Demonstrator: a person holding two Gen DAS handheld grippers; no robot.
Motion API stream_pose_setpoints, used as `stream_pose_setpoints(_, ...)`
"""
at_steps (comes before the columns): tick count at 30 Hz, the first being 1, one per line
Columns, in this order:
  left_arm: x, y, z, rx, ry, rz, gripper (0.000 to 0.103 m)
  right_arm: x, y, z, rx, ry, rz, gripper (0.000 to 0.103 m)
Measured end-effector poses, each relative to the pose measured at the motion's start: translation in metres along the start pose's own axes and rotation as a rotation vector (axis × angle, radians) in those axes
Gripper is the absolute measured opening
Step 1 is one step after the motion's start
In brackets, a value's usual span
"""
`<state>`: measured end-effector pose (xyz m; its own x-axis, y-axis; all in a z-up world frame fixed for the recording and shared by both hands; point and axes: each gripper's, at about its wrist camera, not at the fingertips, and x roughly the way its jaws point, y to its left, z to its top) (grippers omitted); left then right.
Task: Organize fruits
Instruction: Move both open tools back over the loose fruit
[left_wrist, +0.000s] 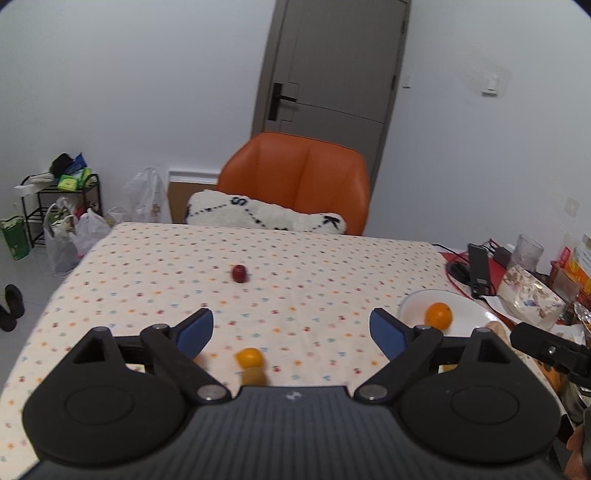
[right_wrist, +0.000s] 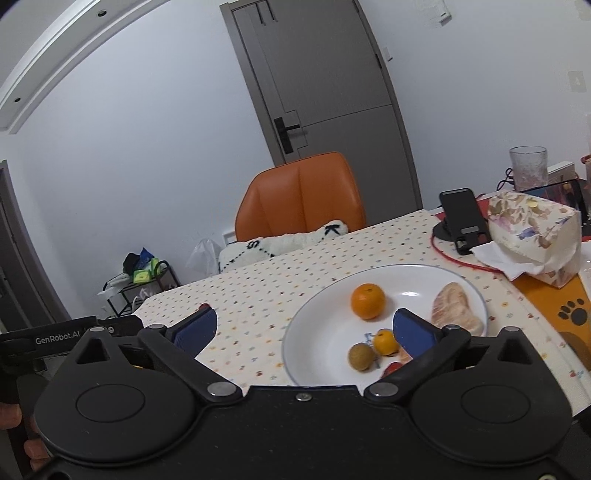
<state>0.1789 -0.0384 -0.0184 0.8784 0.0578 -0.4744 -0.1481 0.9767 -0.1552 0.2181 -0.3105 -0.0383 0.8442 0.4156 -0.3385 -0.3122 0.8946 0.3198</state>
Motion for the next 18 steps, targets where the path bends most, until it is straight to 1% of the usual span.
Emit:
stream_pose_setpoints(6,-0.007,0.025,-0.002,-0.023,-0.005,0.031,0.091,0.008,0.019,-0.005,-0.020,0.020,0.033,0.103)
stream_pose_setpoints(9,-0.009,0.038,-0.004,-0.030,-0.008,0.041,0.091,0.014,0.028,-0.008,-0.026,0.043,0.051,0.103)
stream_pose_setpoints(15,-0.010,0.064,-0.006,-0.066,-0.017,0.089,0.090,0.026,0.046,-0.015,-0.037,0.082,0.079,0.103)
stream_pose_setpoints(18,-0.010,0.075,-0.008,-0.080,-0.012,0.090,0.089,0.031,0.056,-0.020,-0.047,0.100,0.090,0.103)
